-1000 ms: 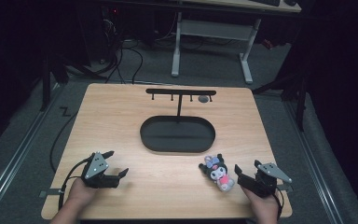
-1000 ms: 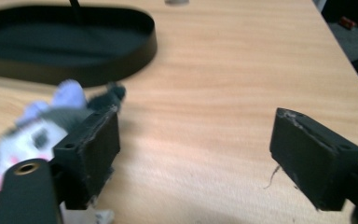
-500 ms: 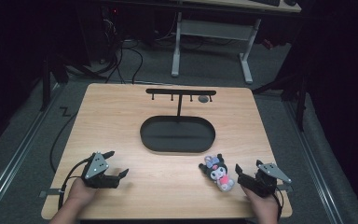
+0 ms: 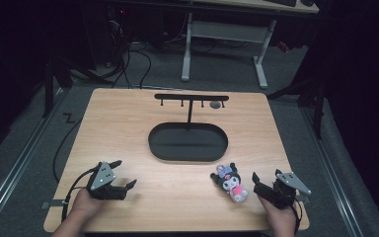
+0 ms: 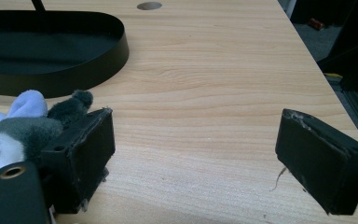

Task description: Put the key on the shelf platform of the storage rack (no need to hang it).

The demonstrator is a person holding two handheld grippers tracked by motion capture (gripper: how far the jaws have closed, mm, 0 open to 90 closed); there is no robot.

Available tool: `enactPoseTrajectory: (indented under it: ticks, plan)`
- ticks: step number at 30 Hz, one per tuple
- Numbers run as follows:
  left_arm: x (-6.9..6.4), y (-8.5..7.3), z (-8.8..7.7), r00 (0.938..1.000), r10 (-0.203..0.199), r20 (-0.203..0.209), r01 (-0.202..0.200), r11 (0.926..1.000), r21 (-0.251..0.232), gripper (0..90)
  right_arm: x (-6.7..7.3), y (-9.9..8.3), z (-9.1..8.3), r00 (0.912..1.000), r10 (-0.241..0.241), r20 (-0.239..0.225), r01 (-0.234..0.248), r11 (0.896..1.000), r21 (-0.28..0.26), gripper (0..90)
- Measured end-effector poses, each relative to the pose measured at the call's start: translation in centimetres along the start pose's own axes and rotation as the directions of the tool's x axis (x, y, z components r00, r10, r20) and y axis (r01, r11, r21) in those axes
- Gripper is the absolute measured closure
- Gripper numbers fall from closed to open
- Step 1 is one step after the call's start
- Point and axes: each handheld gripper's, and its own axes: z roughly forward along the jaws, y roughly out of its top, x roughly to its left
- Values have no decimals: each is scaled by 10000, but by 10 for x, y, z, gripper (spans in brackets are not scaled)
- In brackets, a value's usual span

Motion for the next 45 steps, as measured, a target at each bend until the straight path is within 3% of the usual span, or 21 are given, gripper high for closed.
enactPoseTrajectory:
  ticks: [8, 16, 20, 23, 25, 41, 45]
  plan:
    - [-1, 0, 0, 10000, 34, -11, -34, 10000, 30, 155, 2, 2, 1, 9998, -182, -79, 185, 9992, 345, 126]
    - [-1, 0, 0, 10000, 79, 19, -79, 10000, 40, 154, 8, 8, 0, 9951, -982, -108, 988, 9904, 968, 142]
    - [-1, 0, 0, 10000, 72, 26, -72, 10000, 40, 155, 9, 10, 0, 9944, -1021, -261, 1046, 9856, 1326, 146]
    - [-1, 0, 0, 10000, 86, 23, -86, 10000, 32, 155, 9, 10, 1, 9948, -1020, -79, 1020, 9830, 1530, 148]
    - [-2, 0, 0, 10000, 90, 19, -90, 10000, 34, 155, 6, 10, 1, 9970, -762, -94, 767, 9815, 1754, 150]
    - [-2, 0, 0, 10000, 77, 8, -77, 10000, 33, 155, 1, 13, -1, 9987, -489, -127, 505, 9755, 2142, 138]
    - [-2, 0, 0, 10000, 92, -26, -92, 9999, 42, 155, 0, 13, -1, 9982, -551, -215, 587, 9697, 2373, 137]
